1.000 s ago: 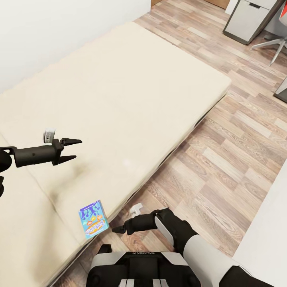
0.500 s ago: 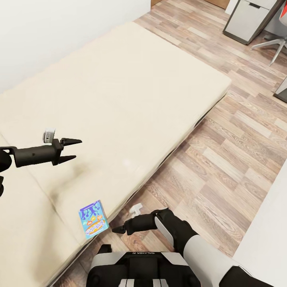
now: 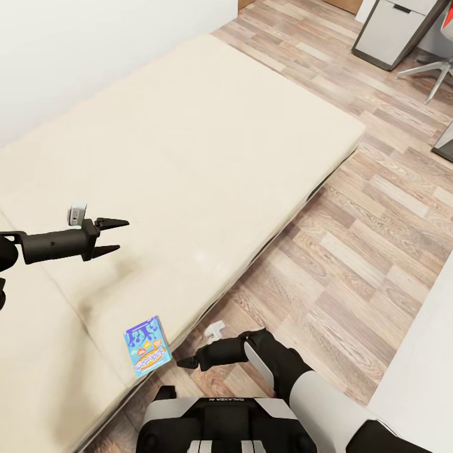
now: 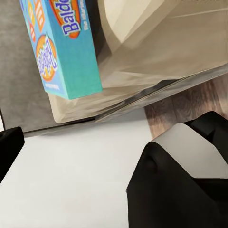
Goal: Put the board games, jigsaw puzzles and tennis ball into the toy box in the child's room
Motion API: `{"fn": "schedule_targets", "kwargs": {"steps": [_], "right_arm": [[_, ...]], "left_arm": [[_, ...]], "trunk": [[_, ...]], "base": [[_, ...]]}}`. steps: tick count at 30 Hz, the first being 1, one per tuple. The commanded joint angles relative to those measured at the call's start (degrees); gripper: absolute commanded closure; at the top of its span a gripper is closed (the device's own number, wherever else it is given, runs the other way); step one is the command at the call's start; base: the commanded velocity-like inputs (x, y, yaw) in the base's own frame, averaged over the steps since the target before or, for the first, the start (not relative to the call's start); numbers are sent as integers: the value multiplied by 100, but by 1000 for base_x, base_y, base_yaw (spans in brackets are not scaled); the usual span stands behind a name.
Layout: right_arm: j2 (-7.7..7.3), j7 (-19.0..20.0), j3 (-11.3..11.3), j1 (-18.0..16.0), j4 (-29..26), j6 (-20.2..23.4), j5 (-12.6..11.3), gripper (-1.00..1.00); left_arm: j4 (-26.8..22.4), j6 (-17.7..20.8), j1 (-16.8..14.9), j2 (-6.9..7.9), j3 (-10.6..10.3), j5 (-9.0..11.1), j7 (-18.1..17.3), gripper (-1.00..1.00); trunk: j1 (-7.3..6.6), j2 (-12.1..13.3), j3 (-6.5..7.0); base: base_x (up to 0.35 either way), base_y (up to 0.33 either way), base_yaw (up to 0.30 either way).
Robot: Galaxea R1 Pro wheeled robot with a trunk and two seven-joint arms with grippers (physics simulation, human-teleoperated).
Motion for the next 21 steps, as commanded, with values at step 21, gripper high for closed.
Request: {"fn": "schedule_targets", "kwargs": {"steps": [21], "right_arm": [[0,-11,6,-4,0,38,-46,-100]], "left_arm": [[-3,11,-2,1,5,56,60,-100]], "trunk": [[0,-2,-2]], "base": [[0,0,0]]}}
